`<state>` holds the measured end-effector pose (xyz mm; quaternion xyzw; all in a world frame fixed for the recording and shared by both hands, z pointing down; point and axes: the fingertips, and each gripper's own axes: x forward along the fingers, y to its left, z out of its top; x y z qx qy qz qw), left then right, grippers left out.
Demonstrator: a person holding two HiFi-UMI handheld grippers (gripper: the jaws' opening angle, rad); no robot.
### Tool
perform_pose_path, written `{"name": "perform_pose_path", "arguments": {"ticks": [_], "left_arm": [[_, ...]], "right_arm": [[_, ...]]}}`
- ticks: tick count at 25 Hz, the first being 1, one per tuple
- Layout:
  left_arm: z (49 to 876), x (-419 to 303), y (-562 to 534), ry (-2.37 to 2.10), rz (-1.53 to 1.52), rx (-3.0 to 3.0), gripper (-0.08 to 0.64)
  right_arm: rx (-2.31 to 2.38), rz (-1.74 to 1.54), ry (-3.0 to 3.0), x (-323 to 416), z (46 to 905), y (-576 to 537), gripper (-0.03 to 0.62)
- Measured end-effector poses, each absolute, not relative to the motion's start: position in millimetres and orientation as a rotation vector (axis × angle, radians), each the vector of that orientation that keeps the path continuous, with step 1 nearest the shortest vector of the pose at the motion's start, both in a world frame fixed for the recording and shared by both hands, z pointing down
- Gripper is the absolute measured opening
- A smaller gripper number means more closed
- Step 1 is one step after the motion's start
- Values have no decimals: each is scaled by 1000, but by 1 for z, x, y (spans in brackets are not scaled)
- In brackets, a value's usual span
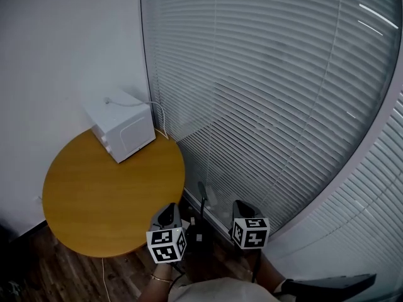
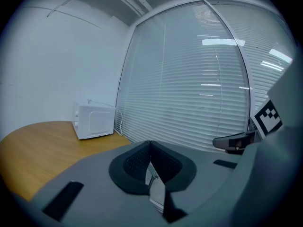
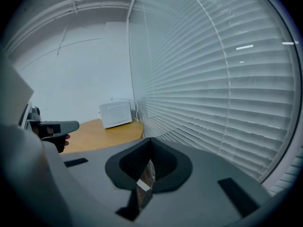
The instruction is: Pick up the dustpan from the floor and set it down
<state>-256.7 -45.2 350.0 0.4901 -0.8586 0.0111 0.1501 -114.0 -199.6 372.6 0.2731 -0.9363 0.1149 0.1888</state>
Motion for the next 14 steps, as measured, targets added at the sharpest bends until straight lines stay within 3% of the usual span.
{"name": "perform_pose_path", "arguments": {"ticks": [14], "left_arm": [[360, -256, -42, -2454, 27, 1383, 18]], "right_arm": [[760, 341, -2638, -112, 376, -202, 32]]}}
